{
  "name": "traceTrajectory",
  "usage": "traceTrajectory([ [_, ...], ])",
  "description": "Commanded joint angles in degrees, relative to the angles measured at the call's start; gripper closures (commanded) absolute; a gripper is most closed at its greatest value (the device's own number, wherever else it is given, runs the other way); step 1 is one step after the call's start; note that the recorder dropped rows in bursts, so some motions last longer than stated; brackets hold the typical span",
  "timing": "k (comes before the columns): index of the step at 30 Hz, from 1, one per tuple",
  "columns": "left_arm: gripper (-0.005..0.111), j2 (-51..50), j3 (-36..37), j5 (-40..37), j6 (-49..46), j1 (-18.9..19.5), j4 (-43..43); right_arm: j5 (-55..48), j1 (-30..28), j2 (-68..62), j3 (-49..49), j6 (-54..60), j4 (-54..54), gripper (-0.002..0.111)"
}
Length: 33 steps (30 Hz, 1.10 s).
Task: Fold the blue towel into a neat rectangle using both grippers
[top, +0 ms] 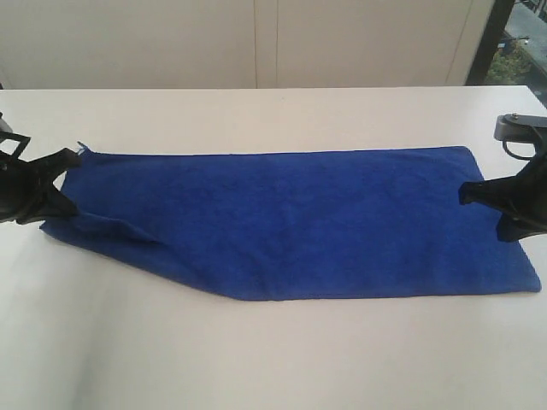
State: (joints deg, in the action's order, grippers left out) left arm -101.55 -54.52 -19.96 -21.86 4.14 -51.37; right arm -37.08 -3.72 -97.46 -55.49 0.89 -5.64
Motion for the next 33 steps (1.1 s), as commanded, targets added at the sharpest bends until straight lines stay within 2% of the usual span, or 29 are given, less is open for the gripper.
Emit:
traceTrajectory([
  [1,0.078,-1.2,0.0,0.1,-1.1,-0.3,-1.5,0.5,-0.3,0.7,0.2,0.6,0.1,0.108],
  [4,0.058,-1.6,0.0,0.3,-1.2,-0.3,-1.5,0.5,-0.3,0.7,0.2,0.6,0.1,0.108],
  [6,0.052,-1.7,0.0,0.3,-1.2,-0.3,-1.7,0.7,-0.3,0.7,0.2,0.6,0.1,0.108],
  [14,0.052,-1.9,-0.9,-2.5,-3.0,-0.3,-3.3,0.9,-0.3,0.7,0.2,0.6,0.1,0.108],
  [33,0.053,-2.4,-0.9,0.1,-27.4,-0.3,-15.9,1.1,-0.3,0.7,0.2,0.6,0.1,0.108],
])
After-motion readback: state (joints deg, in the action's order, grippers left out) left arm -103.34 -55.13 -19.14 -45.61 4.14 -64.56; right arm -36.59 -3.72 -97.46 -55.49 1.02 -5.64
